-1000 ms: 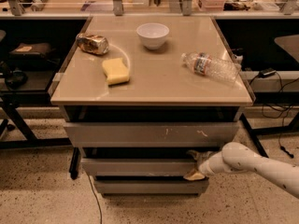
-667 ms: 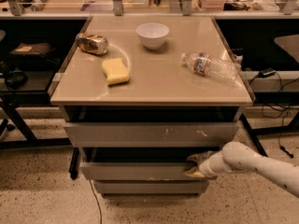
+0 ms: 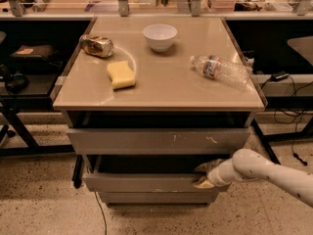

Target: Open middle drawer

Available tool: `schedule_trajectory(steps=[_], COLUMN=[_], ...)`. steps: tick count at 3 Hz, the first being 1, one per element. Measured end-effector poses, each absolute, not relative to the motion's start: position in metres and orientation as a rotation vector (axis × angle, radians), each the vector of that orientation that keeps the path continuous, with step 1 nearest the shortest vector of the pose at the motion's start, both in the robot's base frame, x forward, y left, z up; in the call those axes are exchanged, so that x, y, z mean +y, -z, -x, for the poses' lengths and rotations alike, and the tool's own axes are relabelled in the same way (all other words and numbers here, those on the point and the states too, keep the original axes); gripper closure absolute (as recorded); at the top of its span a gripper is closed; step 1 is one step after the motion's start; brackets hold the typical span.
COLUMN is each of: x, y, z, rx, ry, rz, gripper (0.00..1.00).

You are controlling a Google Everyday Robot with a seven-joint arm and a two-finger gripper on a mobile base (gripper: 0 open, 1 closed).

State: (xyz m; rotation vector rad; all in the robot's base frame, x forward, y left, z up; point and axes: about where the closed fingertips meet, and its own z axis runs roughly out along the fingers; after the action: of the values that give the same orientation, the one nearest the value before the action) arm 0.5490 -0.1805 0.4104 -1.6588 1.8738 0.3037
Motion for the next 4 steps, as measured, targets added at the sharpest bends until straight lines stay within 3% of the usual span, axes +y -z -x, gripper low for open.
schedule_trajectory(steps=[1, 2, 3, 4], x=[-0.181, -0.189, -0.203, -0.202], y=[-0.410, -0.407, -0.398, -0.406], z=[-0.549, -0.522, -0.475, -0.475], rx=[1.874, 1.852, 1.853, 1.853], ry=[-0.304, -0.367, -0.464, -0.465], rz=[1.659, 1.651, 1.628, 1.628], gripper=[0.14, 0.00, 0.20, 0.43])
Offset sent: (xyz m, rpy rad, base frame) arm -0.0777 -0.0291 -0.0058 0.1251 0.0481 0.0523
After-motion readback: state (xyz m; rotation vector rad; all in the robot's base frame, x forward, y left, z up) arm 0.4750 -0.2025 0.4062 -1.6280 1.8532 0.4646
